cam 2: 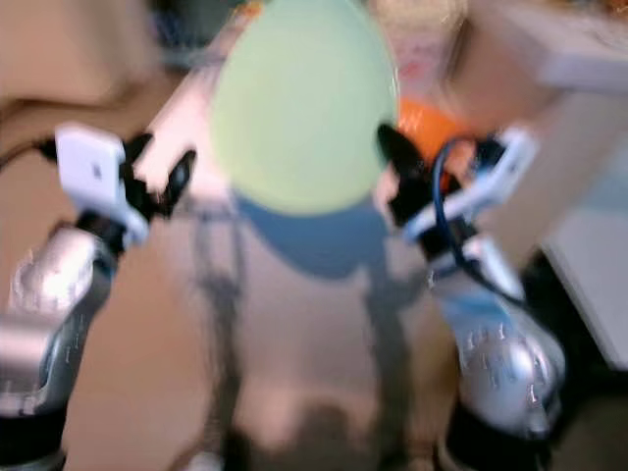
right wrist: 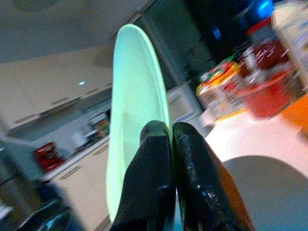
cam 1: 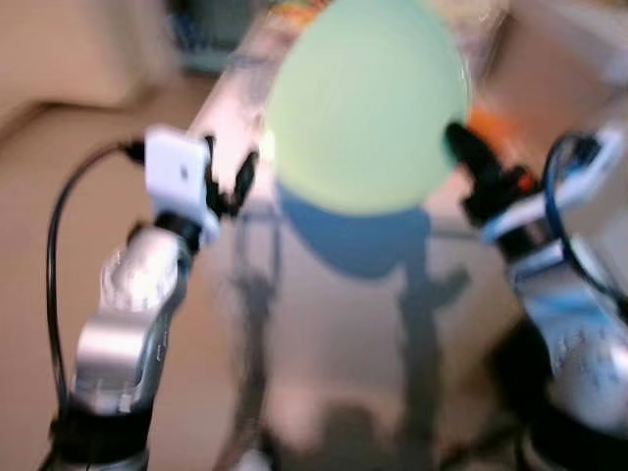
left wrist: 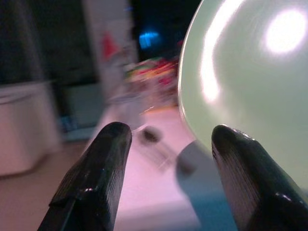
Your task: Setting the table
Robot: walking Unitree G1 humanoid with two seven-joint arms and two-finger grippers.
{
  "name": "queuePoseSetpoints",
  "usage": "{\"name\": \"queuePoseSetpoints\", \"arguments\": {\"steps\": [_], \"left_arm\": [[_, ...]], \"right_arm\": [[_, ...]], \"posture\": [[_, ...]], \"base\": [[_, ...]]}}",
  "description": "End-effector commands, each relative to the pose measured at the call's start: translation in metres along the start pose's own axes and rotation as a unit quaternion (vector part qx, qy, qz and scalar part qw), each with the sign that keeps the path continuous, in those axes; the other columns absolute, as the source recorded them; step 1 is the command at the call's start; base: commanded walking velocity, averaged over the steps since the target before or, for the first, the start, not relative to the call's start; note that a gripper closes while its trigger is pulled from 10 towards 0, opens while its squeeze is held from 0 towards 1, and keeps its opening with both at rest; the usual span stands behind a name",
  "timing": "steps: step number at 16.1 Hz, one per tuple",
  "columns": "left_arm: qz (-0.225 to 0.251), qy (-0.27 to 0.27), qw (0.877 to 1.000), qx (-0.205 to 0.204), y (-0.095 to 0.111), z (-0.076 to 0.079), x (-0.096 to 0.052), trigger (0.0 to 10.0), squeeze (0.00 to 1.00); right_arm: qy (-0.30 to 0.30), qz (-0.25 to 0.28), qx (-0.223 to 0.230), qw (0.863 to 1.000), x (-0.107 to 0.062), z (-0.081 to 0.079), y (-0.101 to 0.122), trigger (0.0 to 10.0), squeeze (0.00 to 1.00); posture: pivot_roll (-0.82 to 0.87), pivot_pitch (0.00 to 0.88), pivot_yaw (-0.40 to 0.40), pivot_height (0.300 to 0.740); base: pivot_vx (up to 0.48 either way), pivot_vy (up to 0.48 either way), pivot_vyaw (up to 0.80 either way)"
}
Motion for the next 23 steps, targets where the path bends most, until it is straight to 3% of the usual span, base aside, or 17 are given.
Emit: {"name": "queuePoseSetpoints", "arguments": {"steps": [1,4,6,11,17,19,23], "left_arm": [[0.001,0.012,1.0,-0.003,0.002,-0.001,0.008,10.0,0.0],[0.001,0.038,0.999,0.006,-0.002,-0.003,0.018,10.0,0.0],[-0.006,0.043,0.999,0.015,-0.006,0.001,0.016,10.0,0.0],[-0.01,0.045,0.999,0.027,-0.01,0.004,0.023,10.0,0.0],[-0.007,0.04,0.999,0.029,-0.011,0.012,0.032,10.0,0.0],[-0.007,0.037,0.999,0.029,-0.011,0.016,0.029,10.0,0.0],[-0.004,0.042,0.999,0.029,-0.012,0.015,0.032,10.0,0.0]], "right_arm": [[-0.007,0.01,-0.049,0.999,0.001,-0.004,0.005,10.0,0.0],[-0.04,-0.001,-0.116,0.992,0.0,0.006,-0.001,10.0,0.0],[-0.065,-0.011,-0.16,0.985,-0.003,0.016,-0.01,10.0,0.0],[-0.098,-0.018,-0.234,0.967,-0.004,0.028,-0.015,10.0,0.0],[-0.136,-0.018,-0.245,0.96,-0.003,0.041,-0.025,10.0,0.0],[-0.138,-0.016,-0.246,0.959,-0.005,0.044,-0.025,10.0,0.0],[-0.146,0.007,-0.254,0.956,-0.003,0.046,-0.014,10.0,0.0]], "posture": [[0.01,0.0,0.004,0.74],[0.01,0.0,-0.004,0.74],[0.02,0.0,-0.007,0.74],[0.02,0.0,-0.013,0.74],[0.01,0.0,-0.002,0.74],[0.02,0.0,-0.006,0.74],[-0.01,0.0,-0.015,0.74]], "base": [[0.0,0.0,0.0],[0.0,0.0,0.0],[0.0,-0.133,0.0],[0.0,-0.365,0.0],[0.0,-0.399,0.0],[0.0,-0.398,0.0],[0.0,-0.398,0.0]]}}
Point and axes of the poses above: a point about 5 cm out from each wrist's last joint towards the gripper, its own x axis pointing out of the wrist towards the gripper, its own y axis along the axis of the wrist's last joint, z = x × y, the point moved 3 cm from there along x, pointing out of the wrist towards the gripper, and after that the axes turned 3 degrees about -x, right-handed, at the moved point
